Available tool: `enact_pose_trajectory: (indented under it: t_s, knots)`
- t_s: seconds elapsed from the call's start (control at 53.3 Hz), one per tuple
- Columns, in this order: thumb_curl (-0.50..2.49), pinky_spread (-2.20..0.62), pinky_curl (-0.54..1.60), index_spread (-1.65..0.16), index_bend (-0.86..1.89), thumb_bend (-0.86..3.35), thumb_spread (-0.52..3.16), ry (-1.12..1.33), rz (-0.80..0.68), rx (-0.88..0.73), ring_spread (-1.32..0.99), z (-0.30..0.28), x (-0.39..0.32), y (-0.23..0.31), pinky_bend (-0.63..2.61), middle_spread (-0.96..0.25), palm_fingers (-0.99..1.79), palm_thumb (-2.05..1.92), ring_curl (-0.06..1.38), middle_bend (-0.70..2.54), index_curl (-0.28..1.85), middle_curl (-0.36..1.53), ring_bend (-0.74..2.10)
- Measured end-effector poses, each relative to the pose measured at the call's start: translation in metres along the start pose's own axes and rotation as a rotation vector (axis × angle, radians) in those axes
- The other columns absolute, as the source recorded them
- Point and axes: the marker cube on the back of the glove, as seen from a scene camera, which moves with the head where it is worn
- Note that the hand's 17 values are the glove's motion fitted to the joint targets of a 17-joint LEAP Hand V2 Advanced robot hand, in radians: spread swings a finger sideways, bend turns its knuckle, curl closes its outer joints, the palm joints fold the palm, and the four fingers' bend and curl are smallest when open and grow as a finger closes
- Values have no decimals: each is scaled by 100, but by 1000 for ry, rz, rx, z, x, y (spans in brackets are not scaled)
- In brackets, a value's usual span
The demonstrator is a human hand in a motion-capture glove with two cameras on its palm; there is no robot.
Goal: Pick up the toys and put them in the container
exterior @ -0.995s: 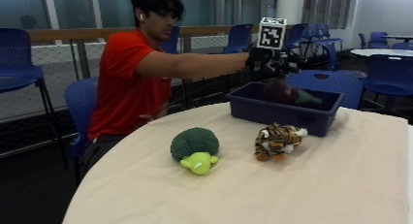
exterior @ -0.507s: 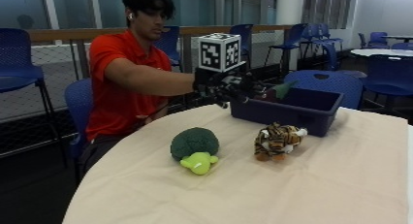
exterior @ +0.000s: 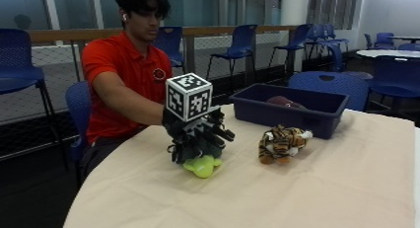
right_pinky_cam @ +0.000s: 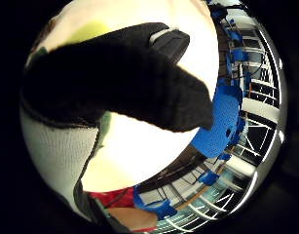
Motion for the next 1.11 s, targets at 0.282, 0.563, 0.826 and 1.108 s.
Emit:
enact_pose_trajectory:
  t_s: [0.282,0.563,0.826,1.108]
  knots:
    - [24,6,38,-36,13,-1,107,64,54,-13,9,36,8,-4,127,-1,-5,0,28,10,23,17,42]
    - [36,-33,33,-38,23,15,129,129,1,46,-19,16,-9,-3,115,-21,80,34,37,32,30,25,78]
    - [55,-41,39,-40,19,20,97,89,-44,88,-41,-60,-55,17,111,-39,107,63,46,46,35,35,95]
    - [69,-44,42,-43,20,16,75,110,-231,220,-47,-145,-190,26,108,-47,105,67,50,50,44,43,97]
